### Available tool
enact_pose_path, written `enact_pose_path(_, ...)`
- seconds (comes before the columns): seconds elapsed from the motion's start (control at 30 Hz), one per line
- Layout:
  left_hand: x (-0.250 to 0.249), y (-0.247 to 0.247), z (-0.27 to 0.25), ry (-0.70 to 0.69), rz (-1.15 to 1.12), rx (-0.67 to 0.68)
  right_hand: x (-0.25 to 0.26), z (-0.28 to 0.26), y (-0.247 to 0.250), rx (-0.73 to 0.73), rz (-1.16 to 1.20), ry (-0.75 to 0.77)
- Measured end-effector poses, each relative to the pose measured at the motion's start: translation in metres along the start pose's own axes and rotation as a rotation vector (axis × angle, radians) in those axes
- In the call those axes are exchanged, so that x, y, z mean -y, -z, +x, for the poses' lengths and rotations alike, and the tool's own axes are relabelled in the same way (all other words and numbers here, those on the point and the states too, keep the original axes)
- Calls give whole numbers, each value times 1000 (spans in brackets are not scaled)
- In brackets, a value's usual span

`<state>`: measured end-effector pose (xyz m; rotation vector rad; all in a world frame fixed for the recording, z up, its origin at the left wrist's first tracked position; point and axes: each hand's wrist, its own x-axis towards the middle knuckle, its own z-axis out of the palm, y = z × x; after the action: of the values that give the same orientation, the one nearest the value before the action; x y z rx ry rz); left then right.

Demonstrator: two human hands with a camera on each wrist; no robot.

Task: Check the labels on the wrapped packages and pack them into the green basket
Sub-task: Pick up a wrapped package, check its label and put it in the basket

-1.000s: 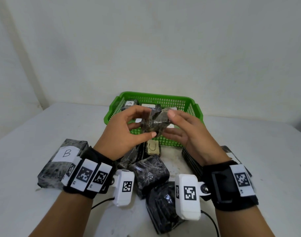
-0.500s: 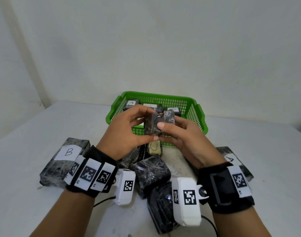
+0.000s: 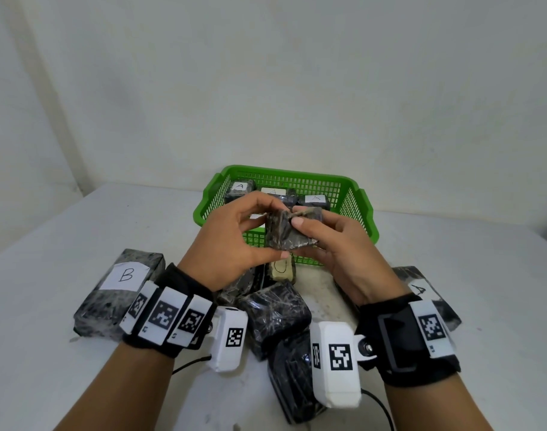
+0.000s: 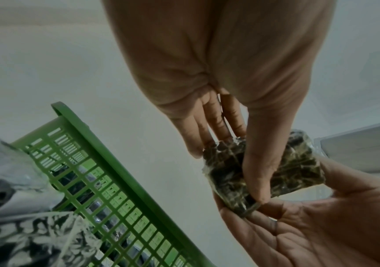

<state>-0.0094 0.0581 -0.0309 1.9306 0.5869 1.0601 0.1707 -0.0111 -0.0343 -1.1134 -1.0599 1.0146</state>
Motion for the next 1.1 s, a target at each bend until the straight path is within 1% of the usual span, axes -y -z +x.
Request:
enact_pose_path(0.07,1,3,0,5,-42,-38,2,-2,0,58,36,-16)
enact_pose_path(0.13,1,5,1,12,-70,-71,4,-2,-1,82,51,-21)
enact_pose_path(0.27,3,5,1,23,-63,-61,3,0,-1,48,19,-13)
enact_pose_path(0.4,2,1,1,17,-51,-22,4,-3,-1,69,38,-43)
enact_pose_path(0.57,1,-2,0,-10,-20,-14,2,-3,-3,5,3,-34)
enact_pose_path(0.63,2,-1,0,-14,-35,-37,6,-4,-2,21,-8,-68)
enact_pose_path(0.73,2,3,1,-35,-42,-81,16,-8,4,83,11,-175)
enact_pose_path(0.83,2,3,1,-64,-7,-54,21,-8,9,106,62,-236)
enact_pose_path(1.0,0,-2,0,-89,42,8,20,-7,11,81,178,-199)
enact_pose_path(1.1,-2,-1,-2,-41,-15,48,16,-4,14,52,202,-104)
